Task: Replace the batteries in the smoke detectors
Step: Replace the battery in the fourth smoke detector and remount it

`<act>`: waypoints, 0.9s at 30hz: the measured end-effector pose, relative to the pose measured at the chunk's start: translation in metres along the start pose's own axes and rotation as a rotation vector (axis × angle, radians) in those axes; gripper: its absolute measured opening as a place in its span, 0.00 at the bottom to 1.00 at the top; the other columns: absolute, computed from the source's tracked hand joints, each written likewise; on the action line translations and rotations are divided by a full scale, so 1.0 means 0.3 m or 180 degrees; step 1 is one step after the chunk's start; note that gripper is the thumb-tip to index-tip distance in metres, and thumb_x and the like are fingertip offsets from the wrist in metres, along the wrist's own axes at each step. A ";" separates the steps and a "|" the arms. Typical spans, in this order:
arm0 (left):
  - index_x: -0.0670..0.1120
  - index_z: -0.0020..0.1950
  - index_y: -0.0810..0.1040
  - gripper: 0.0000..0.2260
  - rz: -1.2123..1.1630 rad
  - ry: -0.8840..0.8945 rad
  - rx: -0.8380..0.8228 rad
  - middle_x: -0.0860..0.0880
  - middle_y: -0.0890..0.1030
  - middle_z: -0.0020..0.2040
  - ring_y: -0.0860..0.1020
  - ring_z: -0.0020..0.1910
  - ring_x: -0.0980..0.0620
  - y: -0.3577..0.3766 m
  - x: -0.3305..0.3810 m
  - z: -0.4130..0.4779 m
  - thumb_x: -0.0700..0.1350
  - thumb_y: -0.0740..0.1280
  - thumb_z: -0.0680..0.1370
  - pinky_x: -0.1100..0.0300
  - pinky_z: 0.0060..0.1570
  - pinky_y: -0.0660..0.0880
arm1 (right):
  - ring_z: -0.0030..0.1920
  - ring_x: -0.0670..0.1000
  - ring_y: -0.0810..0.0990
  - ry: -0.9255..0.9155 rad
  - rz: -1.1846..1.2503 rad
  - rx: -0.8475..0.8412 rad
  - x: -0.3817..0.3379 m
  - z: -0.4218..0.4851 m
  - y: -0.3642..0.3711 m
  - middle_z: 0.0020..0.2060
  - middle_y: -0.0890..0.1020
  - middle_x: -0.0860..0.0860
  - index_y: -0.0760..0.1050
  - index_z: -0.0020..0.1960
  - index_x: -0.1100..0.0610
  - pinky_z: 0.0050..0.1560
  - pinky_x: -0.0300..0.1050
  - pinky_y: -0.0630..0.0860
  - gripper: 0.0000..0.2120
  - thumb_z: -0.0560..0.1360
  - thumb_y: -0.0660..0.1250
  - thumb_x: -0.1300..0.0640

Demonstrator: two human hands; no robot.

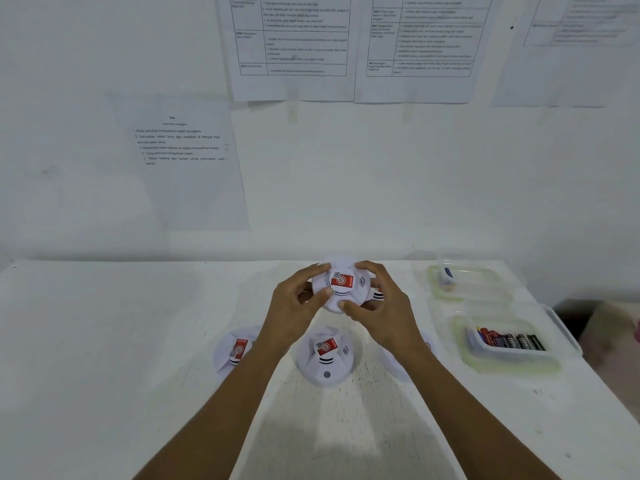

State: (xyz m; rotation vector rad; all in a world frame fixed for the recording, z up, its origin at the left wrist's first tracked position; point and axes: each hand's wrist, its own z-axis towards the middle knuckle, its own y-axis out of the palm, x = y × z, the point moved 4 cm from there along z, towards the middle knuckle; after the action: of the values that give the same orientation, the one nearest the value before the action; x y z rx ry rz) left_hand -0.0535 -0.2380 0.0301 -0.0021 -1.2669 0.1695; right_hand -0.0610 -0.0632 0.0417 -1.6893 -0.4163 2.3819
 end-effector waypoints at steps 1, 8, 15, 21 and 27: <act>0.43 0.65 0.78 0.17 0.0004 0.0001 0.0007 0.47 0.82 0.60 0.82 0.57 0.51 0.001 -0.003 0.000 0.40 0.71 0.76 0.53 0.56 0.80 | 0.49 0.39 0.81 -0.0008 -0.0007 -0.0010 0.001 0.002 0.002 0.53 0.82 0.43 0.72 0.63 0.48 0.45 0.37 0.80 0.27 0.68 0.78 0.55; 0.44 0.65 0.78 0.17 0.0055 -0.0004 0.0059 0.47 0.82 0.60 0.82 0.56 0.50 0.004 -0.017 0.002 0.40 0.72 0.76 0.51 0.56 0.80 | 0.51 0.37 0.79 -0.0044 -0.0066 -0.0084 0.008 0.011 0.002 0.51 0.80 0.38 0.71 0.63 0.48 0.45 0.31 0.78 0.27 0.68 0.78 0.54; 0.46 0.64 0.78 0.17 0.0054 -0.0029 0.0067 0.47 0.82 0.59 0.82 0.55 0.51 0.002 -0.034 -0.003 0.40 0.72 0.75 0.51 0.55 0.80 | 0.52 0.43 0.80 -0.0068 -0.0064 -0.0110 0.026 0.006 0.012 0.54 0.80 0.43 0.70 0.63 0.48 0.48 0.35 0.80 0.27 0.68 0.78 0.54; 0.47 0.63 0.78 0.17 0.0088 0.0032 0.0079 0.47 0.82 0.60 0.82 0.56 0.50 0.000 -0.031 -0.004 0.41 0.72 0.75 0.54 0.54 0.80 | 0.55 0.47 0.80 -0.0061 -0.0076 -0.0115 0.040 0.012 0.021 0.57 0.80 0.45 0.70 0.65 0.49 0.53 0.41 0.80 0.28 0.69 0.78 0.53; 0.46 0.64 0.78 0.17 0.0001 0.0027 0.0040 0.48 0.82 0.59 0.82 0.56 0.50 -0.011 -0.028 -0.004 0.41 0.72 0.76 0.57 0.53 0.80 | 0.50 0.47 0.83 0.0014 0.0090 -0.0236 0.038 0.010 0.010 0.55 0.81 0.45 0.71 0.65 0.48 0.49 0.44 0.81 0.24 0.72 0.75 0.54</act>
State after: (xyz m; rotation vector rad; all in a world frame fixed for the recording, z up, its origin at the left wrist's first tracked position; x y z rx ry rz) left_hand -0.0544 -0.2422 0.0222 0.0078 -1.2573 0.1773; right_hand -0.0677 -0.0630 0.0316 -1.7428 -0.4888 2.4105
